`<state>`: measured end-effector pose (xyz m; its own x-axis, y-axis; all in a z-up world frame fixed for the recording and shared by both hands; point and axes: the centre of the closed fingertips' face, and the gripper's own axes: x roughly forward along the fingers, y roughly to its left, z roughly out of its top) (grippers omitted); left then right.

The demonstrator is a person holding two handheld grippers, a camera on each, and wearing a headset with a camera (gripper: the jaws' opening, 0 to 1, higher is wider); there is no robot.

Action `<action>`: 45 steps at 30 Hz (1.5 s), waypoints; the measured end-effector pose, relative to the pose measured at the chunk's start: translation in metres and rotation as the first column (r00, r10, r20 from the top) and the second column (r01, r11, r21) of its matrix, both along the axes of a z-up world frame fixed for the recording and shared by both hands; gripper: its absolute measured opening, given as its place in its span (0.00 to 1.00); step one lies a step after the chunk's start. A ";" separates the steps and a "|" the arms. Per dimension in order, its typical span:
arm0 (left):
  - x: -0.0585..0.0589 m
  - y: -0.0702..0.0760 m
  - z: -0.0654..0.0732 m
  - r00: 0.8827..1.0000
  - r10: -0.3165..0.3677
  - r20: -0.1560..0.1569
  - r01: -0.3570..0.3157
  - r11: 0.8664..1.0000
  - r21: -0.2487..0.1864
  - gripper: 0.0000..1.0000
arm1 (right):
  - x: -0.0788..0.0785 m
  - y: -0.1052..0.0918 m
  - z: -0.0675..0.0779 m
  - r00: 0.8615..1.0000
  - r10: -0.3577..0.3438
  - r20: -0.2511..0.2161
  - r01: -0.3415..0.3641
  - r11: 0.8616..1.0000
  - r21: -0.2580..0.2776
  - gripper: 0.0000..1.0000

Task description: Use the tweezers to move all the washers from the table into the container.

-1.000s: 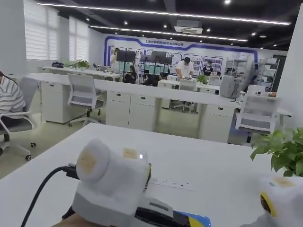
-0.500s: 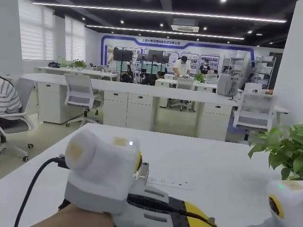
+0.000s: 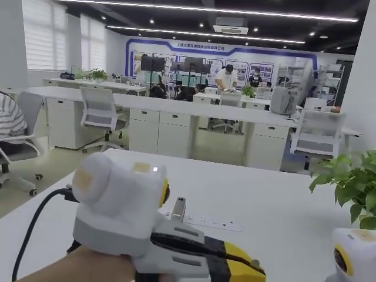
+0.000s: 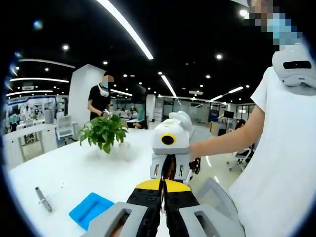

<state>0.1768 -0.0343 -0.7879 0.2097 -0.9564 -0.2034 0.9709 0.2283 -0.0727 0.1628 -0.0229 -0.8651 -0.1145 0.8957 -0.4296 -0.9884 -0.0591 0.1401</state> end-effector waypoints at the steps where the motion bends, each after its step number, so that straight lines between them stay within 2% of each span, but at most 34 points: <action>1: 0.001 0.003 -0.003 1.000 0.001 -0.005 -0.001 1.000 0.013 0.00 | 0.002 -0.001 -0.001 1.000 0.000 -0.002 0.000 1.000 -0.008 0.03; 7: 0.009 0.013 -0.020 0.999 0.020 -0.038 -0.016 0.995 0.097 0.00 | 0.013 -0.003 -0.010 0.998 0.011 0.056 -0.007 0.998 -0.070 0.03; 8: 0.010 0.015 -0.025 0.999 0.021 -0.041 -0.016 0.992 0.122 0.00 | 0.014 -0.004 -0.013 0.998 0.016 0.066 -0.010 0.996 -0.084 0.03; 11: 0.012 0.018 -0.035 0.998 0.027 -0.058 -0.017 0.988 0.156 0.00 | 0.017 -0.005 -0.022 0.990 0.035 0.137 -0.013 0.988 -0.156 0.02; 12: 0.011 0.018 -0.038 0.998 0.016 -0.062 -0.005 0.986 0.166 0.00 | 0.015 -0.005 -0.024 0.989 0.043 0.140 -0.019 0.985 -0.170 0.02; 15: 0.010 0.023 -0.055 0.998 -0.014 -0.056 0.028 0.965 0.262 0.00 | 0.017 -0.006 -0.032 0.985 0.055 0.162 -0.019 0.977 -0.212 0.02; 19: 0.012 0.023 -0.071 0.998 -0.023 -0.061 0.041 0.948 0.315 0.00 | 0.023 -0.010 -0.042 0.981 0.064 0.185 -0.016 0.968 -0.250 0.02; 21: 0.013 0.026 -0.083 0.997 -0.032 -0.077 0.057 0.930 0.362 0.00 | 0.022 -0.011 -0.046 0.977 0.080 0.200 -0.022 0.960 -0.279 0.02; 23: 0.015 0.025 -0.089 0.996 -0.028 -0.089 0.059 0.928 0.368 0.00 | 0.021 -0.012 -0.049 0.972 0.094 0.215 -0.026 0.954 -0.298 0.02; 26: 0.018 0.026 -0.100 0.997 -0.045 -0.070 0.069 0.918 0.390 0.00 | 0.024 -0.013 -0.053 0.973 0.090 0.212 -0.023 0.953 -0.301 0.02; 28: 0.019 0.025 -0.107 0.994 -0.047 -0.094 0.080 0.918 0.388 0.00 | 0.027 -0.016 -0.059 0.969 0.104 0.223 -0.025 0.944 -0.328 0.01; 29: 0.018 0.026 -0.114 0.990 -0.039 -0.136 0.090 0.913 0.399 0.04 | 0.027 -0.017 -0.062 0.969 0.109 0.221 -0.029 0.941 -0.338 0.01; 30: 0.022 0.026 -0.118 0.990 -0.038 -0.134 0.090 0.907 0.411 0.08 | 0.028 -0.018 -0.064 0.970 0.113 0.215 -0.033 0.938 -0.345 0.01; 31: 0.024 0.028 -0.125 0.991 -0.039 -0.124 0.090 0.896 0.434 0.11 | 0.029 -0.017 -0.066 0.972 0.115 0.206 -0.038 0.938 -0.345 0.01; 33: 0.027 0.031 -0.133 0.991 -0.049 -0.123 0.100 0.888 0.450 0.11 | 0.030 -0.018 -0.068 0.969 0.127 0.210 -0.045 0.933 -0.356 0.01; 34: 0.027 0.031 -0.134 0.989 -0.044 -0.144 0.104 0.890 0.444 0.11 | 0.031 -0.018 -0.070 0.969 0.131 0.209 -0.047 0.931 -0.362 0.01; 35: 0.024 0.030 -0.137 0.979 -0.052 -0.196 0.133 0.894 0.427 0.11 | 0.031 -0.018 -0.072 0.970 0.137 0.203 -0.055 0.929 -0.366 0.01; 36: 0.026 0.029 -0.138 0.977 -0.050 -0.205 0.135 0.896 0.423 0.10 | 0.032 -0.018 -0.073 0.971 0.138 0.197 -0.057 0.928 -0.367 0.01; 39: 0.027 0.030 -0.149 0.968 -0.060 -0.243 0.166 0.882 0.442 0.07 | 0.034 -0.018 -0.078 0.969 0.146 0.198 -0.063 0.925 -0.374 0.01; 41: 0.027 0.030 -0.152 0.964 -0.067 -0.256 0.179 0.878 0.444 0.03 | 0.036 -0.018 -0.081 0.969 0.151 0.197 -0.066 0.922 -0.381 0.01; 42: 0.028 0.029 -0.155 0.962 -0.070 -0.263 0.186 0.875 0.447 0.01 | 0.039 -0.018 -0.084 0.966 0.156 0.206 -0.066 0.919 -0.388 0.02; 45: 0.030 0.028 -0.167 0.957 -0.061 -0.282 0.195 0.857 0.478 0.00 | 0.046 -0.019 -0.088 0.958 0.156 0.240 -0.049 0.914 -0.402 0.02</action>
<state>0.2073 -0.0060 -0.9544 -0.0294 -0.7277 -0.6852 0.9587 0.1735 -0.2254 0.2088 -0.0416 -0.9530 -0.0321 0.6408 -0.7670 -0.9836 -0.1564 -0.0895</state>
